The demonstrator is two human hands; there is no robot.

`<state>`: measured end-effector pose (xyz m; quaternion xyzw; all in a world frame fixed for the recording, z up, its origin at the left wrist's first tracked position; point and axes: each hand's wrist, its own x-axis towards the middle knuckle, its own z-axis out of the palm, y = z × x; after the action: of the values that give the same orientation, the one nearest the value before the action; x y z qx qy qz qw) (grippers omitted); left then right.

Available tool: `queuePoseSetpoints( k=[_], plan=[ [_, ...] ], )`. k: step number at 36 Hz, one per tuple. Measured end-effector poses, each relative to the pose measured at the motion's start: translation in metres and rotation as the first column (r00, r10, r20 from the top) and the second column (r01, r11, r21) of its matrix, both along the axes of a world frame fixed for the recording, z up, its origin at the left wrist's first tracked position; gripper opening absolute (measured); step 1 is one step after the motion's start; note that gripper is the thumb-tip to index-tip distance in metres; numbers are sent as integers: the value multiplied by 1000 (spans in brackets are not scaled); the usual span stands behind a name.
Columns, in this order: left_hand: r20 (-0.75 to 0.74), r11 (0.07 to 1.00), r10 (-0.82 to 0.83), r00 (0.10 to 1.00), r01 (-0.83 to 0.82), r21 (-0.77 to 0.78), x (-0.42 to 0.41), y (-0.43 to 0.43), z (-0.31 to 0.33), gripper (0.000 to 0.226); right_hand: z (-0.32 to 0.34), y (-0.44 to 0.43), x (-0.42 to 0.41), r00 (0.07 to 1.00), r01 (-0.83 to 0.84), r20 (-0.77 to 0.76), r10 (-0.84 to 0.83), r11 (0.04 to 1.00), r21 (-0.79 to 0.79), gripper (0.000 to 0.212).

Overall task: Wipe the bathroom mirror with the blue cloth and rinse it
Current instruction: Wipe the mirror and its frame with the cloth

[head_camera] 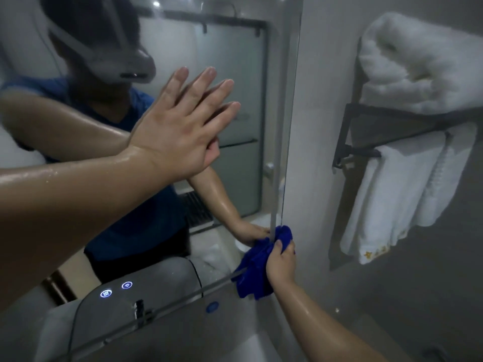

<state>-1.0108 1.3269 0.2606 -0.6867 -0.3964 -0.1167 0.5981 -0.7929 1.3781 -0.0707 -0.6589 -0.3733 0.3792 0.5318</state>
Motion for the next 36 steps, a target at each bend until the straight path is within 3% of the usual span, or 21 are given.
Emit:
queuePoseSetpoints(
  k=[4, 8, 11, 12, 15, 18, 21, 28, 33, 36],
  plan=[
    [-1, 999, 31, 1000, -31, -9, 3, -3, 0, 66, -4, 9, -9, 989, 54, -132, -73, 988, -142, 60],
    [6, 997, 58, 998, -58, -41, 4, -4, 0, 67, -9, 20, -15, 890, 75, -417, -184, 961, -266, 69],
    [5, 993, 95, 995, -95, -65, 6, -7, 0, 68, -15, 16, -19, 798, -36, -594, -105, 975, -221, 88],
    [5, 993, 102, 995, -102, -62, 7, -8, 1, 68, -15, 10, -18, 783, -92, -621, -47, 978, -190, 85],
    [6, 990, 126, 992, -125, -62, 10, -11, 2, 67, -22, -7, -7, 792, -236, -589, 161, 970, -52, 57],
    [-9, 982, 172, 985, -172, -74, 11, -12, 2, 68, -34, -10, 5, 765, -340, -560, 319, 938, 70, 77],
    [-15, 976, 204, 979, -204, -79, 13, -13, 3, 68, -50, -6, 10, 773, -354, -527, 353, 930, 104, 84],
    [-2, 974, 204, 979, -203, -105, 16, -18, 4, 67, -51, -18, 14, 801, -313, -503, 324, 943, 109, 62],
    [125, 966, 167, 978, -137, -218, 25, -30, 2, 68, -31, -37, 4, 700, -382, -615, 363, 918, 108, 53],
    [291, 944, -8, 957, 104, -314, 26, -50, -21, 51, -19, -52, -12, 596, -468, -683, 423, 874, 132, 46]
  ],
)
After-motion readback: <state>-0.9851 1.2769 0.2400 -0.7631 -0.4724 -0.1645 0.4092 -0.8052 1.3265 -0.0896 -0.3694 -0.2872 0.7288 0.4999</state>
